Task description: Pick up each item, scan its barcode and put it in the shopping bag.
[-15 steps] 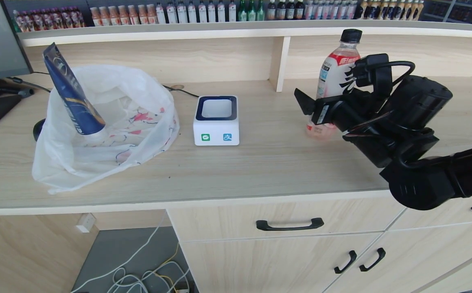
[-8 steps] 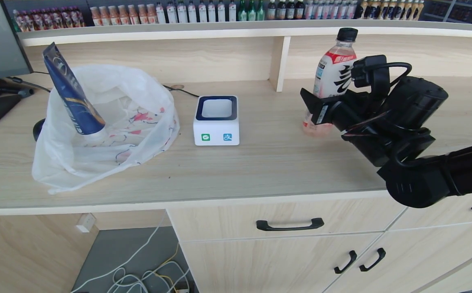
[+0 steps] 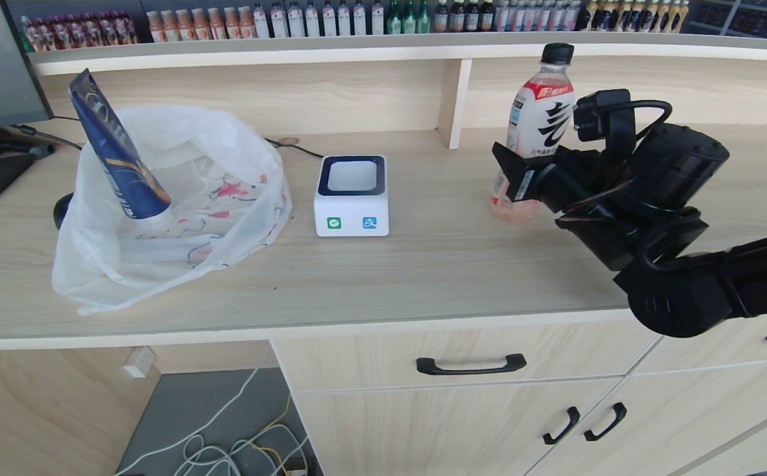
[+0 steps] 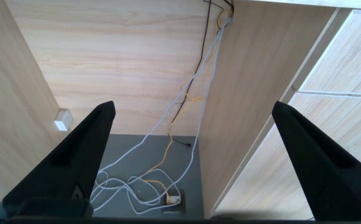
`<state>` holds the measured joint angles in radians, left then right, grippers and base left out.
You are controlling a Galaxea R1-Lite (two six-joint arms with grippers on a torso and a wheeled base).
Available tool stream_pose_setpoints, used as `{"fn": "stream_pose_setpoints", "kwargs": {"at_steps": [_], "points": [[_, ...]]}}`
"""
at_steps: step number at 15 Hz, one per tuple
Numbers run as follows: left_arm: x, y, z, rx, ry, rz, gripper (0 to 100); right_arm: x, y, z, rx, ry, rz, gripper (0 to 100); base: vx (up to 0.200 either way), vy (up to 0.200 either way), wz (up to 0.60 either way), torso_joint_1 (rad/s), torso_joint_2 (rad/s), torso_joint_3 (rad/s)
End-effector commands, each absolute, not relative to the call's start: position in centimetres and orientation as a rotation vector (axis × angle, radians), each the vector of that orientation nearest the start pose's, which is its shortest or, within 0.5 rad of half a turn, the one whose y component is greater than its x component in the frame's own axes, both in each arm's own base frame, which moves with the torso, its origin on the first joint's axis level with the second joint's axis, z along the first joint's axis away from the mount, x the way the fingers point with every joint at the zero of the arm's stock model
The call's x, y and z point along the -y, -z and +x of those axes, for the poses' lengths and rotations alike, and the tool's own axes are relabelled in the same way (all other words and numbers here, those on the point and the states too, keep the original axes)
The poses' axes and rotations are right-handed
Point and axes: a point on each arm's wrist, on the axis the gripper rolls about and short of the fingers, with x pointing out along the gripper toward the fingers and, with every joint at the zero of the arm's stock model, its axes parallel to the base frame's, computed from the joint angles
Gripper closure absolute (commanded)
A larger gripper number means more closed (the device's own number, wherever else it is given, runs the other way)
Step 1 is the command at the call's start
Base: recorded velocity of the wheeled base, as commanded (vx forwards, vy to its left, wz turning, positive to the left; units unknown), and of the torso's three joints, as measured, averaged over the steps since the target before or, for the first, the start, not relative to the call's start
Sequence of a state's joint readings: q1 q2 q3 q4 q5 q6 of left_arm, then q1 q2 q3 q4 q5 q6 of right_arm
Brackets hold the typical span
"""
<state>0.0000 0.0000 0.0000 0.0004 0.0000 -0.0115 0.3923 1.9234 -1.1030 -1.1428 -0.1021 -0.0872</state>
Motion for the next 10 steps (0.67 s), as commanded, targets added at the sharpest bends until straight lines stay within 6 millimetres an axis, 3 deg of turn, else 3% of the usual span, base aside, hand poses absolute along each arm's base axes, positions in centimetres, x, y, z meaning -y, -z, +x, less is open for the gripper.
{"fn": "stream_pose_setpoints", "kwargs": {"at_steps": [1,10], "points": [[0.0,-7.6,-2.3,-0.002,-0.002,-0.012,0,-14.0,-24.4,34.3,0.343,-0.275,0.002,100,0.0,0.0,0.0,0.0,0.0,0.0],[0.0,-7.6,-2.3,-0.002,0.0,-0.012,0,-14.3,-27.0,30.9,0.401,-0.32,0.037,100,0.0,0.0,0.0,0.0,0.0,0.0]]}}
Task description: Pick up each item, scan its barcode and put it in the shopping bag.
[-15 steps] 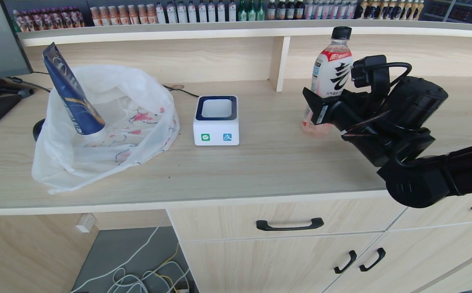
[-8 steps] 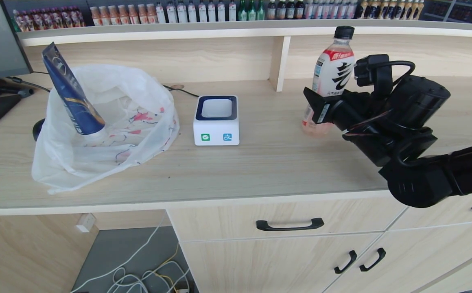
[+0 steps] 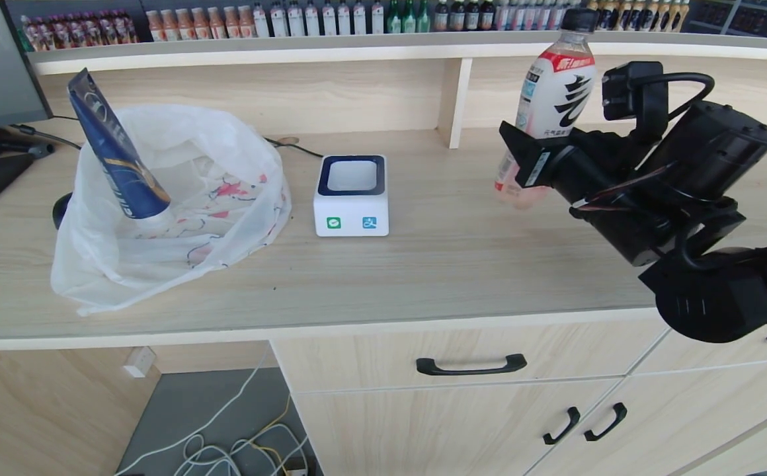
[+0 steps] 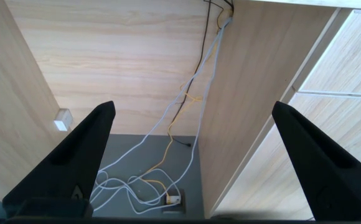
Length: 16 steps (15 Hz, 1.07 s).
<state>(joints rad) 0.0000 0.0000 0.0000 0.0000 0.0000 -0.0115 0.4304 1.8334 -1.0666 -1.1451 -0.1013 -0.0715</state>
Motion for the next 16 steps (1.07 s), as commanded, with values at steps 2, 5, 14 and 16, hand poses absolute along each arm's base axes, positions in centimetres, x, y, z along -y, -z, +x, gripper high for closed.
{"fn": "stream_pose_setpoints", "kwargs": {"at_steps": [2,5,14,16], "points": [[0.0,-7.6,-2.3,0.0,0.0,-0.012,0,-14.5,-27.2,30.1,0.403,-0.334,0.044,100,0.0,0.0,0.0,0.0,0.0,0.0],[0.0,-7.6,-2.3,-0.002,0.0,-0.012,0,-14.2,-27.5,29.1,0.403,-0.346,0.069,100,0.0,0.0,0.0,0.0,0.0,0.0],[0.0,-7.6,-2.3,-0.002,0.0,-0.012,0,-14.3,-27.2,24.8,0.38,-0.418,0.082,100,0.0,0.0,0.0,0.0,0.0,0.0],[0.0,-7.5,-2.3,0.0,0.0,-0.012,0,-14.1,-27.2,24.0,0.373,-0.442,0.111,100,0.0,0.0,0.0,0.0,0.0,0.0]]}}
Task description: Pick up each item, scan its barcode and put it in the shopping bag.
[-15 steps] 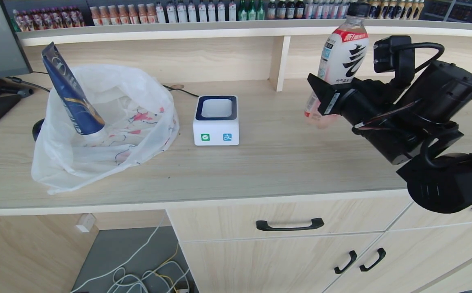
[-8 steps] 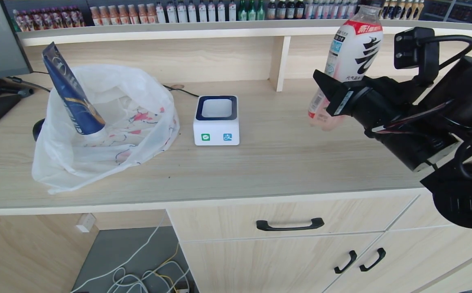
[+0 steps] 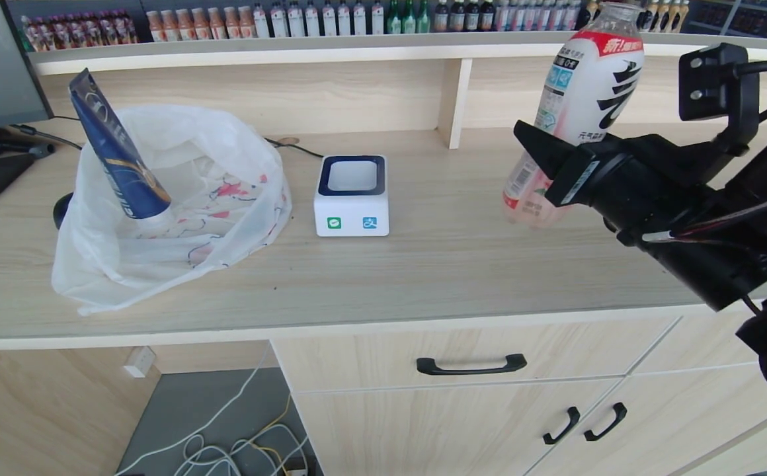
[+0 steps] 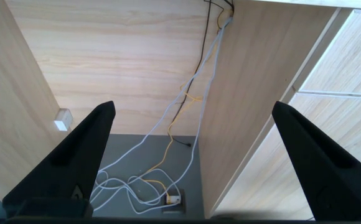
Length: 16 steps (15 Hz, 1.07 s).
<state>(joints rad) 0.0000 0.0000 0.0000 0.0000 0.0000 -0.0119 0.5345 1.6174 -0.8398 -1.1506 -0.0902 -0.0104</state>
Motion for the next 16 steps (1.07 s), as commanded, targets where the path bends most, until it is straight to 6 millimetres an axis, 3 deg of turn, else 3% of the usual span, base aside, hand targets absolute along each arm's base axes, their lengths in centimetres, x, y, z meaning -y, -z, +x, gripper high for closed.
{"fn": "stream_pose_setpoints", "kwargs": {"at_steps": [1,8,12,16], "points": [[0.0,-7.5,-2.3,0.0,0.0,-0.012,0,-13.9,-27.0,23.5,0.363,-0.45,0.119,100,0.0,0.0,0.0,0.0,0.0,0.0],[0.0,-7.6,-2.3,-0.002,0.0,-0.012,0,-11.4,-25.1,18.9,0.28,-0.678,0.195,100,0.0,0.0,0.0,0.0,0.0,0.0],[0.0,-7.6,-2.3,-0.002,0.0,-0.012,0,-11.2,-25.6,18.0,0.253,-0.834,0.303,100,0.0,0.0,0.0,0.0,0.0,0.0],[0.0,-7.6,-2.3,-0.002,0.0,-0.012,0,-11.5,-25.5,18.1,0.242,-0.86,0.362,100,0.0,0.0,0.0,0.0,0.0,0.0]]}}
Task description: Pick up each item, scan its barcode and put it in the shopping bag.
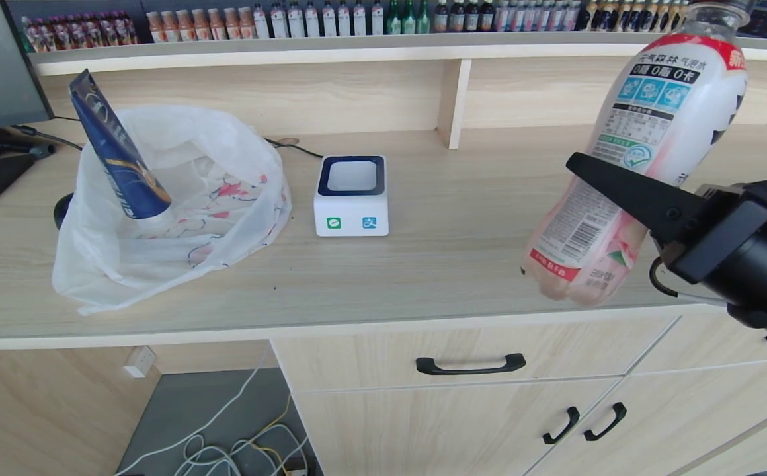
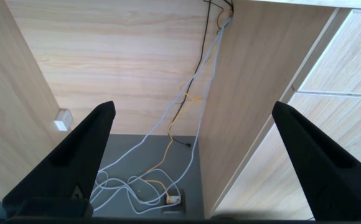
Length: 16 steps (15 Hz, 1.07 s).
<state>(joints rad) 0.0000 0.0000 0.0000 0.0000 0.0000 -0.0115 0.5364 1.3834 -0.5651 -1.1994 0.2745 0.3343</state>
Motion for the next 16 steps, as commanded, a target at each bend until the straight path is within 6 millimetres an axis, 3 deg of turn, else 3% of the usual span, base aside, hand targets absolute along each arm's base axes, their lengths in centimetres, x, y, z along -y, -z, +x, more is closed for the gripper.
{"fn": "stream_pose_setpoints", "kwargs": {"at_steps": [1,7,16], "points": [[0.0,-7.6,-2.3,-0.002,0.0,-0.012,0,-11.8,-25.3,18.6,0.229,-0.861,0.37,100,0.0,0.0,0.0,0.0,0.0,0.0],[0.0,-7.5,-2.3,0.0,-0.002,-0.012,0,-14.7,-24.1,18.9,0.214,-0.961,0.418,100,0.0,0.0,0.0,0.0,0.0,0.0],[0.0,-7.5,-2.3,0.0,0.0,-0.012,0,-15.9,-24.5,18.9,0.187,-1.013,0.499,100,0.0,0.0,0.0,0.0,0.0,0.0]]}}
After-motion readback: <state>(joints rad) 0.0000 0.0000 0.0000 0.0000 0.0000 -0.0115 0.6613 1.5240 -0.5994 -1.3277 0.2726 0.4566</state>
